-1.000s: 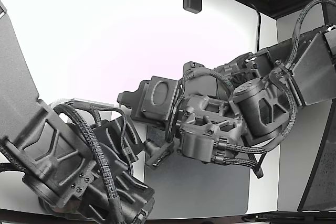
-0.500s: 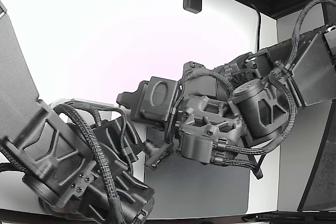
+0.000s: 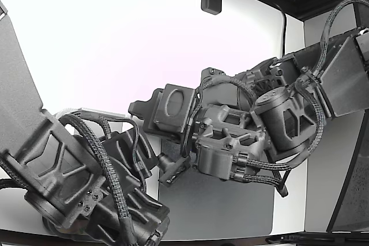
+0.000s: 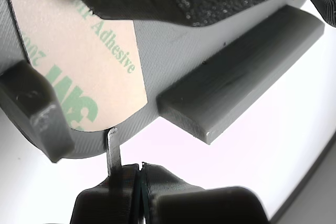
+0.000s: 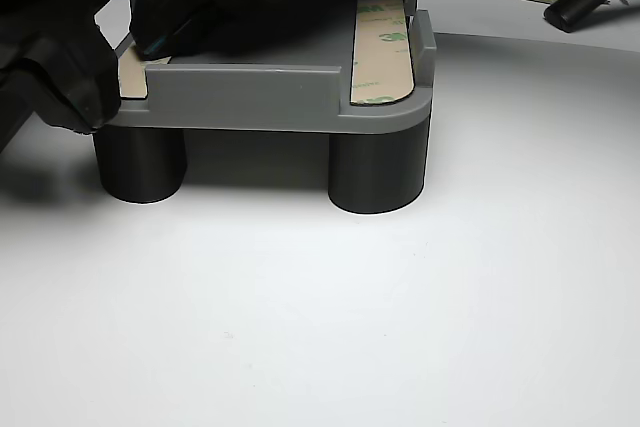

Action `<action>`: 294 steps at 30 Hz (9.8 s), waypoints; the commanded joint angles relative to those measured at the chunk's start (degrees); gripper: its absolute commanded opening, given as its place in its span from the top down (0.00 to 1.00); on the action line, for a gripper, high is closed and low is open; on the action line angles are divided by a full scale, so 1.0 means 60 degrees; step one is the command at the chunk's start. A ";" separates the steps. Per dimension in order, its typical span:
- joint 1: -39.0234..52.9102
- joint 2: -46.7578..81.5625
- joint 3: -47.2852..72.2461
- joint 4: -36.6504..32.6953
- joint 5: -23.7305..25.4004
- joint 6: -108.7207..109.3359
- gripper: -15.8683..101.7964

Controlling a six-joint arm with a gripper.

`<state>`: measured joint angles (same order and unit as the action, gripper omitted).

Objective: Peel off protective film from adhesive tape.

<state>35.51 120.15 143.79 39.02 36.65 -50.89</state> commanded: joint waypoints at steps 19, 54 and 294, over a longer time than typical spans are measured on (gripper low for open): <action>0.0000 0.0103 -0.0381 -0.0059 0.0000 0.0117 0.96; 0.0132 0.0000 -0.0249 -0.0542 0.0293 0.0059 0.96; 0.1099 -0.0791 -0.1172 0.1143 0.0586 0.1479 0.96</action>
<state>42.98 114.70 138.34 45.79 40.43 -42.01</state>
